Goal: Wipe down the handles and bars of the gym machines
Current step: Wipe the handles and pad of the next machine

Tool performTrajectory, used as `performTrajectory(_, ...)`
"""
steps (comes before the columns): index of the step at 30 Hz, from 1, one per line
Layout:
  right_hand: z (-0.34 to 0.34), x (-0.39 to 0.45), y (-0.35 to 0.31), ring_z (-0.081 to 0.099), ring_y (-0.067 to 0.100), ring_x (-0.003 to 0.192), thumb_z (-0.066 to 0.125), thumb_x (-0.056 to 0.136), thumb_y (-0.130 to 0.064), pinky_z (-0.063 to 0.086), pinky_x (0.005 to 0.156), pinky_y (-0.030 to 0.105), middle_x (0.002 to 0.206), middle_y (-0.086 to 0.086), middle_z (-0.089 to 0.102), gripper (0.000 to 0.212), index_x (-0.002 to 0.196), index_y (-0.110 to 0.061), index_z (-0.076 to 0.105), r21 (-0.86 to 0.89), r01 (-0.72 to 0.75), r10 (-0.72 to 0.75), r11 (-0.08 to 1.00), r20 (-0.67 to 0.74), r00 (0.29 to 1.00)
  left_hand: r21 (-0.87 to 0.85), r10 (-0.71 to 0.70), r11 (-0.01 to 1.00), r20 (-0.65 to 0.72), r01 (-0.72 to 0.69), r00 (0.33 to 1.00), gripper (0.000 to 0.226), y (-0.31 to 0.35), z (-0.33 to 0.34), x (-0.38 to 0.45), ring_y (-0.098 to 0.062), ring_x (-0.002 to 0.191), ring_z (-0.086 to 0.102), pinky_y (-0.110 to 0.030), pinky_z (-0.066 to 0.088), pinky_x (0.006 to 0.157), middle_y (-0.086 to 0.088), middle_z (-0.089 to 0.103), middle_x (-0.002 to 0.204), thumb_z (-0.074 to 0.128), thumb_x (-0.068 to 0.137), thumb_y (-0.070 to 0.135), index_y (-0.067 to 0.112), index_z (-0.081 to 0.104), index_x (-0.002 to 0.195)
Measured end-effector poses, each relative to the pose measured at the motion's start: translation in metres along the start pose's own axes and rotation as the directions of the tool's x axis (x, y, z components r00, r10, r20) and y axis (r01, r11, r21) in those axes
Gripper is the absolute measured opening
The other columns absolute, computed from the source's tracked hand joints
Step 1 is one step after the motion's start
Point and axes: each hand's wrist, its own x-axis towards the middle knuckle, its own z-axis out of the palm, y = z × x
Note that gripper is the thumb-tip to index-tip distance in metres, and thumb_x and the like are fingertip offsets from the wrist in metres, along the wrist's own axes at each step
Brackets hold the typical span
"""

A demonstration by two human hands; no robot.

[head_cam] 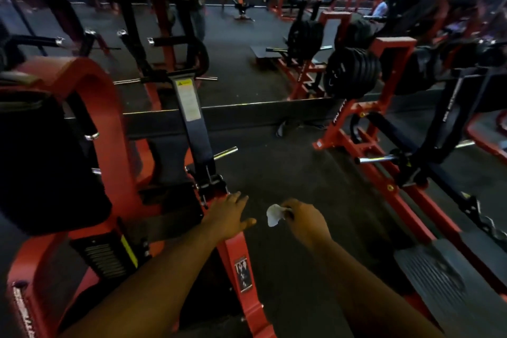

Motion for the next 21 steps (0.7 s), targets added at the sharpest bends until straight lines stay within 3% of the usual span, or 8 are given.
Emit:
performTrajectory(7,-0.043,0.126,0.017,0.064,0.008,0.089,0.057,0.096,-0.041,0.056,0.088,0.037,0.096,-0.008,0.066,0.015,0.109,-0.035,0.061,0.013,0.07,-0.071,0.997,0.137,0.988,-0.019,-0.096,0.995,-0.043,0.096,0.994,0.083,0.0,-0.034,0.095,-0.025,0.157,0.017,-0.052,0.018,0.125,-0.003,0.012,0.172,0.045,0.098,0.069,0.027,0.017,0.164)
performTrajectory(13,-0.058,0.255,0.044,0.065,0.011,0.091,0.058,0.098,-0.038,0.056,0.087,0.037,0.101,-0.006,0.067,0.016,0.113,-0.034,0.061,0.026,0.217,-0.216,0.976,0.271,0.938,-0.058,-0.289,0.957,-0.06,0.285,0.956,0.083,-0.003,-0.046,0.182,-0.025,0.157,0.017,-0.055,0.019,0.125,-0.004,0.013,0.172,0.042,0.098,0.069,0.025,0.016,0.164)
performTrajectory(21,-0.1,0.394,0.071,0.063,0.005,0.078,0.056,0.102,-0.034,0.058,0.075,0.034,0.088,-0.007,0.064,0.002,0.103,-0.034,0.054,0.078,0.362,-0.37,0.929,0.211,0.905,-0.147,-0.486,0.869,-0.074,0.472,0.871,0.084,0.009,-0.081,0.264,-0.022,0.158,0.014,-0.056,0.015,0.125,-0.001,0.012,0.172,0.041,0.097,0.071,0.028,0.015,0.164)
